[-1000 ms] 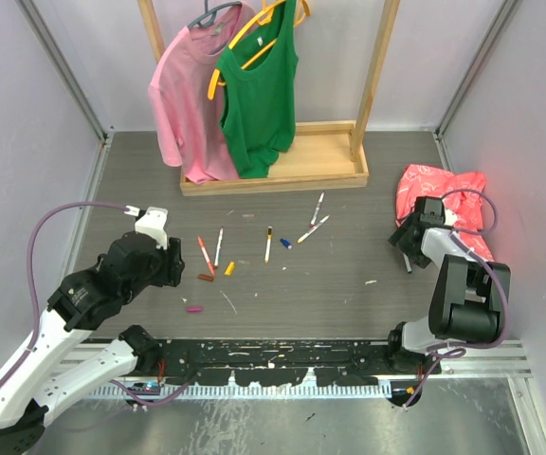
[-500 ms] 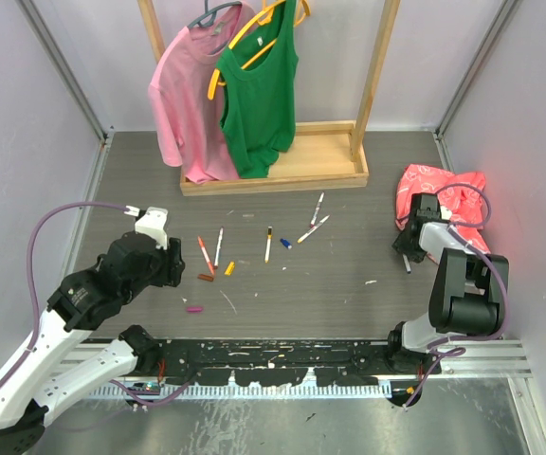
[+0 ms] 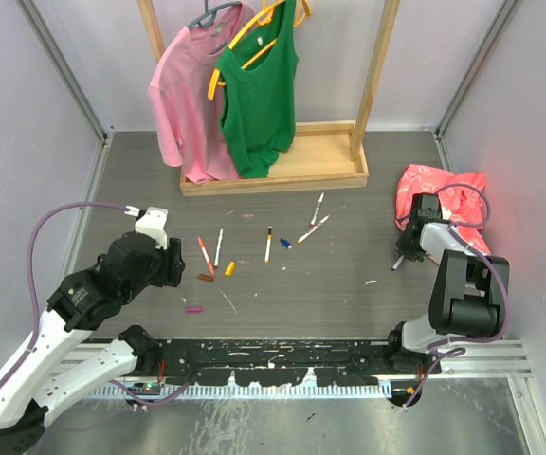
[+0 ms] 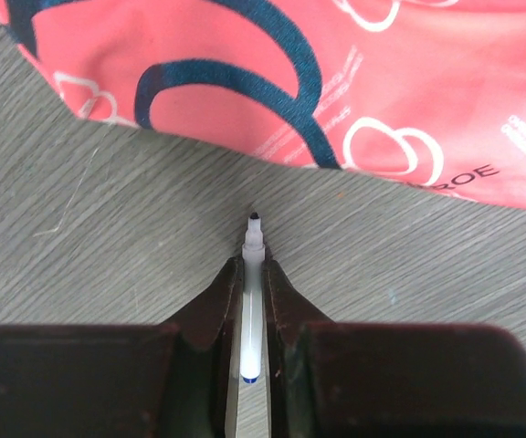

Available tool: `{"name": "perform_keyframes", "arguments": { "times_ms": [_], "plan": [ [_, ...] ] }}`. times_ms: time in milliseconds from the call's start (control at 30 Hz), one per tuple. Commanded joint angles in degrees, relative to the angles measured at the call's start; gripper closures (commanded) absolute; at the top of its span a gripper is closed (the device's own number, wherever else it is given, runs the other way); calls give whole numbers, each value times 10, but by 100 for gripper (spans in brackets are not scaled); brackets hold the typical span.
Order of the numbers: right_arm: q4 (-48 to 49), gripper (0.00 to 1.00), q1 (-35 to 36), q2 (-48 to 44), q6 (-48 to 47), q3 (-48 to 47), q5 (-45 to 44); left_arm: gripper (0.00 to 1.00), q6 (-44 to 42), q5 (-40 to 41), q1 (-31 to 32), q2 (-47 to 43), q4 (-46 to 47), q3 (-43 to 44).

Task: Insert the pens into the pen caps
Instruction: Pick up the pen from the center of the board.

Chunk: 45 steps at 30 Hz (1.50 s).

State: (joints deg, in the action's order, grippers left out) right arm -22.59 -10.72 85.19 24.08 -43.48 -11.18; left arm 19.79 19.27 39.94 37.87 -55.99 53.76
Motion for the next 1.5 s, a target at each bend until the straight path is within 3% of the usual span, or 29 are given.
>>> {"name": "perform_keyframes", "arguments": {
  "times_ms": [0, 333, 567, 833, 1133, 1467],
  "plan": [
    [-21, 91, 26, -51, -6, -9, 16, 44, -11, -1, -3, -2, 31, 0],
    [3, 91, 172, -198, 53, 15, 56, 43, -13, -15, -3, -11, 39, 6],
    [71, 94, 280, -314, 132, 59, 98, 39, -12, -75, -3, -20, 96, 30],
    [151, 95, 377, -373, 178, 92, 111, 37, 55, -157, -3, -21, 182, 24],
    [349, 100, 496, -373, 255, 109, 115, 36, 125, -219, -3, -15, 296, -18],
    [563, 100, 625, -286, 280, 90, 69, 37, 175, -320, -4, 20, 400, -35]
  ]
}}
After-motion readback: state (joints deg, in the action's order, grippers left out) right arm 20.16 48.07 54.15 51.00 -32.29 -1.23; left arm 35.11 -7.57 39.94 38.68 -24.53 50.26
